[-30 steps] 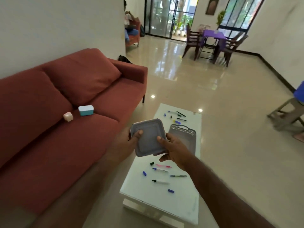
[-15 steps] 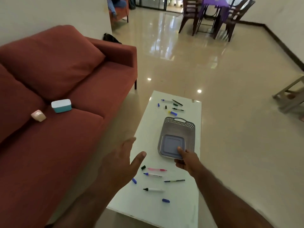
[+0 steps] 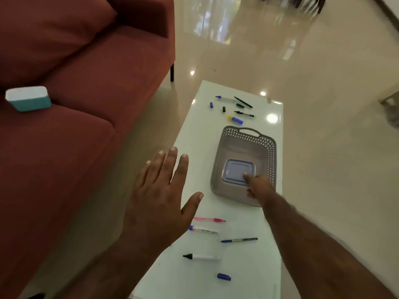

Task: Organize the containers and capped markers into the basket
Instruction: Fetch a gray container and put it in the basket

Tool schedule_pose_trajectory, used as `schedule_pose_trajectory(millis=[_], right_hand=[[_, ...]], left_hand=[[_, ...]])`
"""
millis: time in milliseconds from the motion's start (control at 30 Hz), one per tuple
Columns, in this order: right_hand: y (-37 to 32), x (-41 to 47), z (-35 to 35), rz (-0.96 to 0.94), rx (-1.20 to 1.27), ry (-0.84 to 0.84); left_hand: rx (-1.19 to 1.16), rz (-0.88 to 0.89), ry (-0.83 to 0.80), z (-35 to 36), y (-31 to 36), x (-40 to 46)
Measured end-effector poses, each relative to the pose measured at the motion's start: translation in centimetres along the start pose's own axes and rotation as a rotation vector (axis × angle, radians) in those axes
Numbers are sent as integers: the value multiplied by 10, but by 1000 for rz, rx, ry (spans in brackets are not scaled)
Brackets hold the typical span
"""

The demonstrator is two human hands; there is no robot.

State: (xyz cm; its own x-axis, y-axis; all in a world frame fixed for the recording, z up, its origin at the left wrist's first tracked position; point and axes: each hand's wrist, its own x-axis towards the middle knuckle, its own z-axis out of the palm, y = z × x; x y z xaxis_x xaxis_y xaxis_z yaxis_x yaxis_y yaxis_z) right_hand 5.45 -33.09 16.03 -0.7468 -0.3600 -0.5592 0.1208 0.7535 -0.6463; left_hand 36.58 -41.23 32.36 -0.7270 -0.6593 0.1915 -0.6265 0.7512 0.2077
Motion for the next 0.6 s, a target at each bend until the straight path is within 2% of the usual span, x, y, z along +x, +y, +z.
schedule_pose_trajectory(millis=[167,367,533,600], right_hand=[[13,34,31,52,-222,-50],[24,38,48,112,-510,-46],[17,37,46,124,-491,-43],[13,34,40,107,-464,9]], left_hand=[[97,-5,-76,41,-23,0],[145,-7,-90,55,-39,4],[164,-7,-64,54,-47,11],[167,-6,-46,51,-49,13]])
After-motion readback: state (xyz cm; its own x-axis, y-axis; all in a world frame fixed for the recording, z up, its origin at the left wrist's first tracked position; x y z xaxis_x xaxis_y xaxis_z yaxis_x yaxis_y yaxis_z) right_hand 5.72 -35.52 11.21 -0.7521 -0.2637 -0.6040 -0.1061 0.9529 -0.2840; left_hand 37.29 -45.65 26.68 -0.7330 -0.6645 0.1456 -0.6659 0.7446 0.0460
